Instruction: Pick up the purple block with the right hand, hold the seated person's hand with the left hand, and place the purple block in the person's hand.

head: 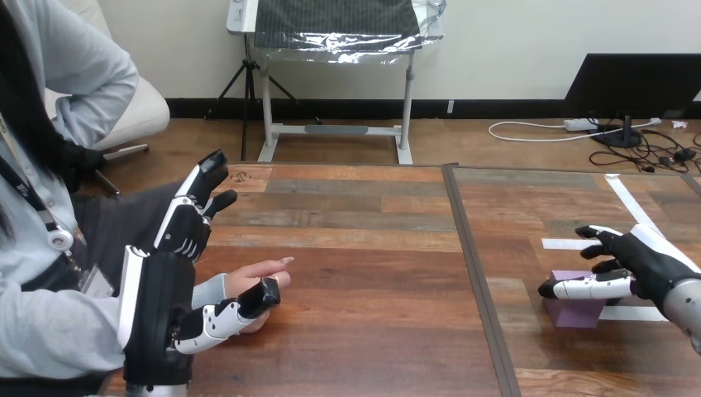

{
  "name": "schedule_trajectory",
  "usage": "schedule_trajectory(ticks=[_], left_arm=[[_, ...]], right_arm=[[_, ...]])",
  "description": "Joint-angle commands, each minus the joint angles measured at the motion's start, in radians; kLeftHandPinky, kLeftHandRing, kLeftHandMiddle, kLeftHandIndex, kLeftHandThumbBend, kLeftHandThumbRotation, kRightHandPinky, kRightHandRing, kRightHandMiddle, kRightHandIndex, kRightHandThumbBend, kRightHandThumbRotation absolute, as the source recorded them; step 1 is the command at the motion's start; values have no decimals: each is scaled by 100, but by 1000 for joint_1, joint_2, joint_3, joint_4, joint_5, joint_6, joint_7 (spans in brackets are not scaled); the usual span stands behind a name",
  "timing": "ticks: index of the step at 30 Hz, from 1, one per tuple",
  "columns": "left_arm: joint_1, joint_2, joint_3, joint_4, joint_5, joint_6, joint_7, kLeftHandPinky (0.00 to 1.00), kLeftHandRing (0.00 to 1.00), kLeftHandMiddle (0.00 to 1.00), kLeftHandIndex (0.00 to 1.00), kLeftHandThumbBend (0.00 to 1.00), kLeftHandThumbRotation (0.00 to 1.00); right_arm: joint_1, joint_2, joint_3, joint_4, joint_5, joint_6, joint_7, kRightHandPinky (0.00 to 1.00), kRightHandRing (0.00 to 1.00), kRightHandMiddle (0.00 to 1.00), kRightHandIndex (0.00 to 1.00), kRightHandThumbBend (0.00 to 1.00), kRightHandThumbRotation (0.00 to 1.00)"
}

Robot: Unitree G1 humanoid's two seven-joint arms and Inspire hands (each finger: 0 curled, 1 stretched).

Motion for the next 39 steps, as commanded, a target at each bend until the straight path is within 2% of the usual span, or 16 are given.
schedule_trajectory(ticks=[1, 6, 16, 23, 25, 26, 30, 39], left_arm=[[-48, -9, 20, -29, 13, -22, 11, 83, 91, 92, 88, 100, 60], [-47, -12, 21, -31, 17, -21, 13, 83, 91, 92, 88, 100, 60], [-45, -17, 25, -33, 14, -19, 11, 83, 91, 92, 88, 100, 60], [-44, -21, 26, -33, 14, -19, 10, 84, 92, 92, 88, 100, 60], [-45, -21, 23, -32, 9, -21, 7, 84, 92, 92, 88, 100, 60], [-44, -22, 22, -31, 6, -21, 6, 84, 92, 92, 88, 100, 59], [-45, -23, 19, -30, 0, -22, 3, 84, 92, 92, 88, 100, 59], [-46, -24, 16, -31, -6, -25, -2, 85, 92, 92, 89, 100, 58]], right_arm=[[-69, 19, 10, -45, 0, -4, -27, 76, 85, 89, 93, 91, 35], [-68, 20, 17, -46, -4, -9, -38, 76, 85, 88, 93, 94, 36], [-71, 26, 27, -50, -9, -7, -50, 68, 81, 83, 91, 98, 37], [-71, 30, 31, -52, -12, -5, -63, 72, 83, 85, 89, 96, 27], [-71, 33, 34, -52, -15, -2, -73, 72, 82, 85, 88, 94, 21], [-71, 33, 35, -52, -16, -2, -77, 73, 81, 84, 87, 93, 15], [-70, 35, 37, -53, -17, -1, -87, 72, 79, 82, 85, 93, 7], [-69, 36, 46, -52, -27, 2, -121, 66, 71, 75, 77, 92, 1]])
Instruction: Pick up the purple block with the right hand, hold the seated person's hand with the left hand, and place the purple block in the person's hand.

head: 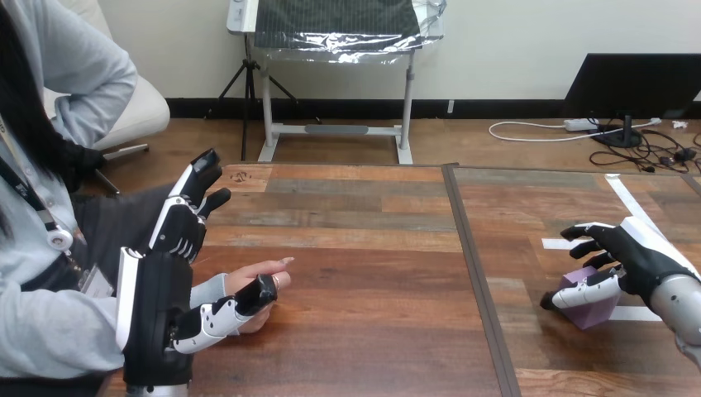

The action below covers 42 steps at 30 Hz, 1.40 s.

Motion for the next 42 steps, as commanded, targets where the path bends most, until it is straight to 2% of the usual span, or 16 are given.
schedule_trajectory(ticks=[1, 9, 19, 25, 34, 42], left_arm=[[-45, -6, -3, -33, -2, -23, -4, 85, 92, 92, 89, 100, 58], [-45, -12, 7, -33, 10, -25, 4, 85, 92, 92, 88, 100, 58], [-47, -13, 10, -27, 17, -30, 6, 85, 92, 92, 89, 100, 59], [-46, -15, 16, -26, 27, -30, 14, 85, 92, 92, 88, 100, 60], [-44, -14, 2, -27, 6, -27, 5, 85, 92, 92, 88, 100, 59], [-48, -15, 12, -22, 21, -33, 12, 85, 92, 92, 88, 100, 60]], right_arm=[[-71, 12, 12, -32, -10, 6, -40, 66, 70, 74, 76, 92, 1], [-77, 12, 18, -30, -16, 29, -43, 60, 63, 66, 68, 89, 0], [-75, 10, 24, -28, -20, 34, -53, 52, 53, 56, 56, 87, 0], [-78, 11, 22, -26, -16, 50, -44, 50, 52, 53, 52, 85, 0], [-76, 13, 19, -29, -13, 53, -55, 50, 51, 54, 50, 84, 0], [-66, 15, 13, -34, -11, 26, -102, 51, 52, 53, 49, 85, 0]])
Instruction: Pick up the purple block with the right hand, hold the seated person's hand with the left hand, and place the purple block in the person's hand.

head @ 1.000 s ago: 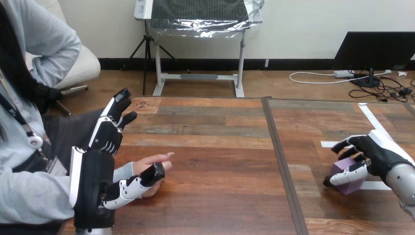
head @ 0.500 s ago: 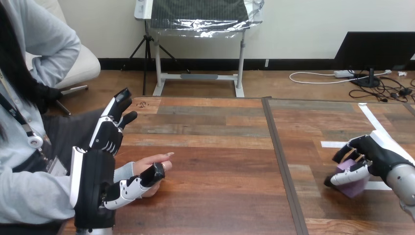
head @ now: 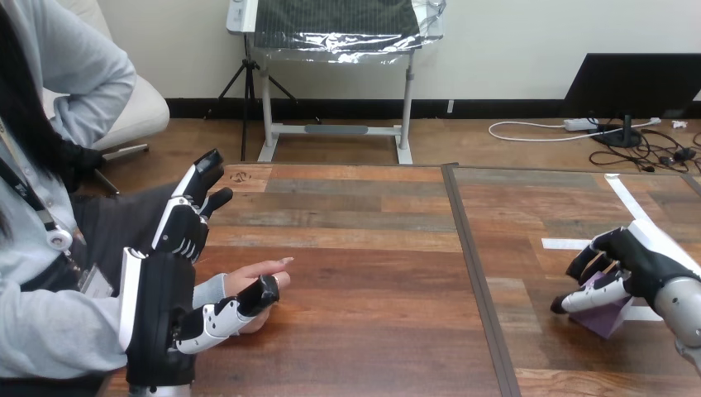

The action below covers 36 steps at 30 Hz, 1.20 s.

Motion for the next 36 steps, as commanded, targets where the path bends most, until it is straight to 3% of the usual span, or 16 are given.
schedule_trajectory(ticks=[1, 21, 36], left_arm=[[-48, -8, 9, -22, 8, -29, 6, 85, 92, 92, 88, 100, 60], [-51, -7, 7, -12, 3, -36, 3, 86, 92, 93, 88, 100, 61], [-54, -9, 18, -5, 28, -44, 17, 84, 91, 92, 88, 100, 62]], right_arm=[[-65, 13, -7, -34, 8, -33, -54, 51, 51, 53, 49, 85, 0], [-60, 28, -31, -44, 39, -73, -119, 39, 45, 51, 49, 85, 0], [-55, 34, -34, -62, 39, -134, -163, 41, 46, 52, 49, 86, 0]])
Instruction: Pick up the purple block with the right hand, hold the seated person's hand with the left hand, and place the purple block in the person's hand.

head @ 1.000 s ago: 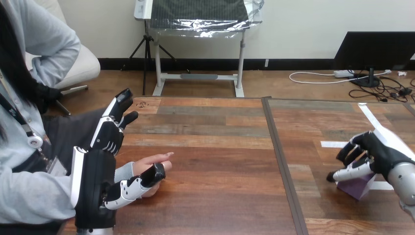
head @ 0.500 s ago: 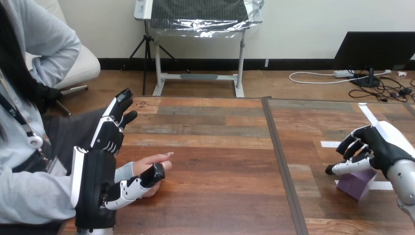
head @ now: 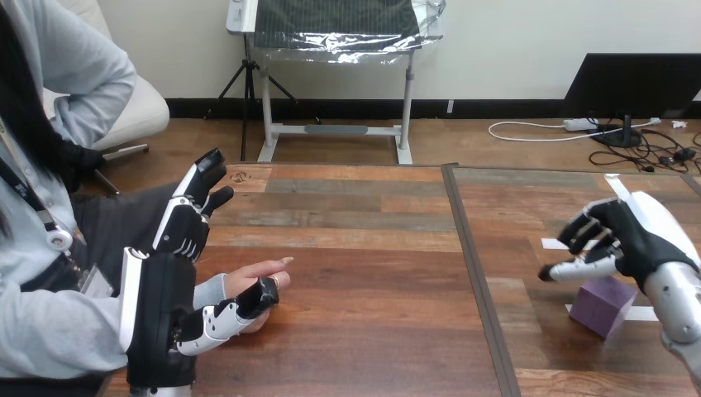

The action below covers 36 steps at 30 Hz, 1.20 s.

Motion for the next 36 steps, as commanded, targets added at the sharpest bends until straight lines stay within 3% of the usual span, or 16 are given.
schedule_trajectory(ticks=[1, 13, 18, 31, 36], left_arm=[[-55, -7, 14, -5, 11, -26, 9, 84, 91, 92, 88, 100, 62], [-53, -8, 11, -4, 17, -23, 16, 84, 91, 91, 88, 100, 62], [-52, -11, 19, -5, 30, -22, 25, 83, 90, 91, 88, 100, 63], [-53, -10, 14, -1, 27, -25, 27, 83, 90, 91, 88, 100, 62], [-54, -9, 12, -1, 25, -24, 28, 84, 90, 91, 88, 100, 62]], right_arm=[[-55, 10, -9, -49, 11, -29, -39, 41, 46, 52, 49, 86, 0], [-60, 8, -4, -66, 3, -27, -55, 44, 48, 52, 52, 84, 0], [-61, 2, 0, -72, -3, -24, -53, 49, 53, 56, 58, 85, 0], [-70, -8, -2, -78, 1, 33, -4, 57, 64, 69, 72, 93, 0], [-69, -13, -1, -83, 0, 44, 8, 60, 68, 73, 75, 96, 6]])
